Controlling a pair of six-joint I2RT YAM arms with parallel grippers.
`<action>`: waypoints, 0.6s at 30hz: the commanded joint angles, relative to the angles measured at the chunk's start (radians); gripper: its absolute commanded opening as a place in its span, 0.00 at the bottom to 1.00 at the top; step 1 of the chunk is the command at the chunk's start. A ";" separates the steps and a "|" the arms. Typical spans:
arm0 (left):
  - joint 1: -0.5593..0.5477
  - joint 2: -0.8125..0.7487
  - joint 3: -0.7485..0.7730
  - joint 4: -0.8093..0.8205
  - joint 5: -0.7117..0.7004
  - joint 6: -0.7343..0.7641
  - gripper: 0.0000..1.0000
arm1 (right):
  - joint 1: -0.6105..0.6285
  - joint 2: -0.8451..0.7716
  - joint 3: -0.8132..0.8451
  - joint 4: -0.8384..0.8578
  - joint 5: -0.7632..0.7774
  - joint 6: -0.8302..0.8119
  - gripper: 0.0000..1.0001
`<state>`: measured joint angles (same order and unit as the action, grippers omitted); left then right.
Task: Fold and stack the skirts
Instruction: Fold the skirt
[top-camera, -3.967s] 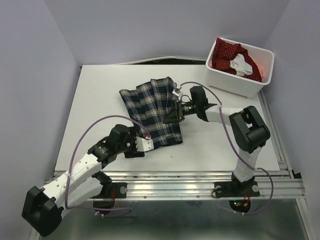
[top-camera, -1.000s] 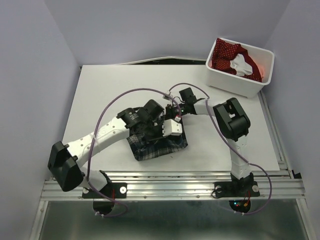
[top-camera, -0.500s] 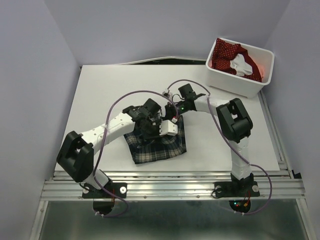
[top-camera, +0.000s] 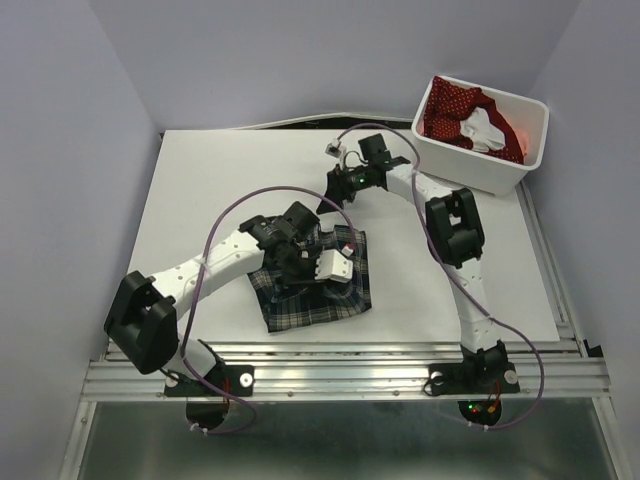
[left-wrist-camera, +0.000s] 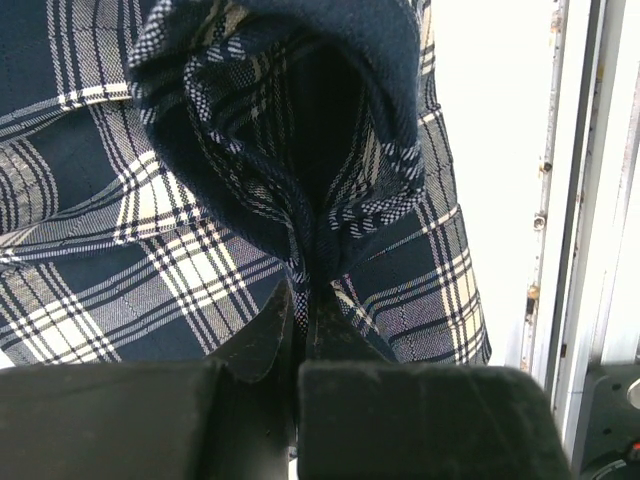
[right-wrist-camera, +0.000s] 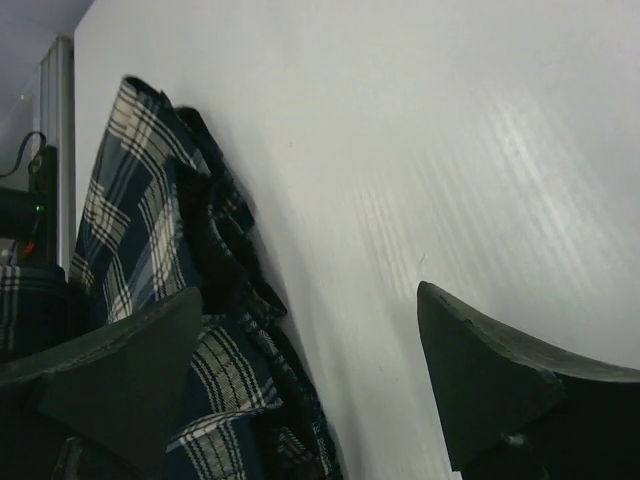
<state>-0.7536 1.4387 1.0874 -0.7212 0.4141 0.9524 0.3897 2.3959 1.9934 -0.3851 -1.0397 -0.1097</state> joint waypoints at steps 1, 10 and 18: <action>-0.003 0.002 0.054 -0.053 0.014 0.025 0.00 | 0.040 0.055 0.003 -0.147 -0.089 -0.106 0.92; 0.014 0.055 0.126 -0.050 -0.038 0.025 0.00 | 0.104 0.026 -0.162 -0.242 -0.074 -0.271 0.72; 0.131 0.175 0.331 -0.104 -0.017 0.051 0.00 | 0.133 -0.018 -0.304 -0.241 -0.069 -0.347 0.48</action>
<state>-0.6598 1.6051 1.3247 -0.8143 0.4068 0.9695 0.4995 2.4035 1.7565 -0.5568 -1.1721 -0.3840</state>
